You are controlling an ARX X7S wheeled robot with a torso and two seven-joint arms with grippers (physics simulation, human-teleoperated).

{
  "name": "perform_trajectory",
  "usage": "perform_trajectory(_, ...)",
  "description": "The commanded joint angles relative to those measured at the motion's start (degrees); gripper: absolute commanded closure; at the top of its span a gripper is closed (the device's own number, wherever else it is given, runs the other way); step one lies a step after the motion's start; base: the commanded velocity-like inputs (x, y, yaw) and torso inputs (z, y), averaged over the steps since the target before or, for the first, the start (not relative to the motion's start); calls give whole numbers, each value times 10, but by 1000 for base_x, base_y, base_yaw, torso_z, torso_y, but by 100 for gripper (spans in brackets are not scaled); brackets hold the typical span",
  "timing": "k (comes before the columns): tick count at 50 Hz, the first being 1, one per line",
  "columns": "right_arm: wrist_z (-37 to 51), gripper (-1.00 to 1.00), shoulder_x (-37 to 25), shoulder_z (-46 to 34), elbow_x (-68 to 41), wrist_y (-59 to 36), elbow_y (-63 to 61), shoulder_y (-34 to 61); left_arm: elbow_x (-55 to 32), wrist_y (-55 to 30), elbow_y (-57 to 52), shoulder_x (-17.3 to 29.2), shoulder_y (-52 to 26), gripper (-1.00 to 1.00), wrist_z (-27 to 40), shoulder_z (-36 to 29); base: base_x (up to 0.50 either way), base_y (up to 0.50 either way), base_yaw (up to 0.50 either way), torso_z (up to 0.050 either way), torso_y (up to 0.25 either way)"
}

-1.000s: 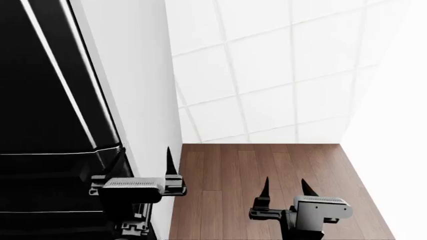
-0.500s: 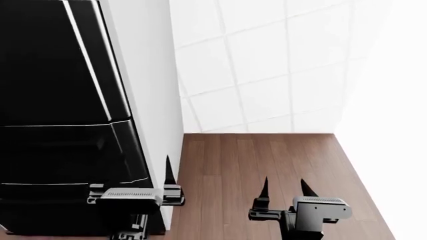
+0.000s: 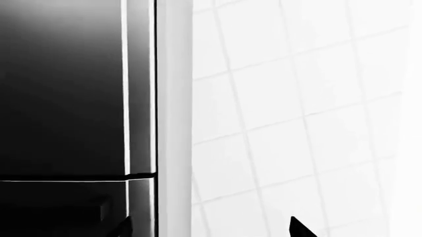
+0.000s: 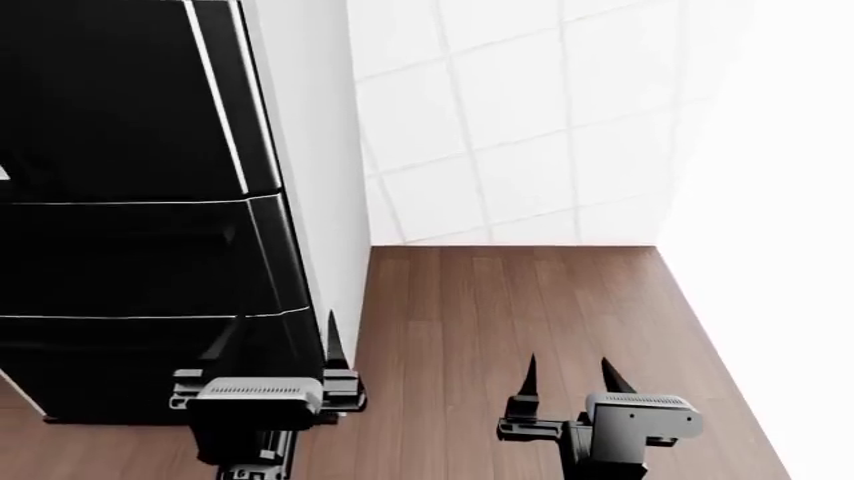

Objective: Close the fridge doors

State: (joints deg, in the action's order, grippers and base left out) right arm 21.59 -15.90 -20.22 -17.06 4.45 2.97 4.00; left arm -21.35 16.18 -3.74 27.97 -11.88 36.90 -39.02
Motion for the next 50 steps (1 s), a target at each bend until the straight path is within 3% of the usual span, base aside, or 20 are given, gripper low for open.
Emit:
perform_trajectory(1,2,-100,-1,-2,-1,0,1,1,0,-1,-2,2,1,-100,1,1,-414,0,0,0,0)
perform_trajectory(39,6,-100,-5,-7,-5,3,1,2,1,0,-3,1,1,-100,3,3,-411,0,0,0,0)
perform_trajectory(50,11,-100,-6,-6,-5,8,-1,0,2,0,-4,2,1,-100,4,4,-93,0,0,0,0)
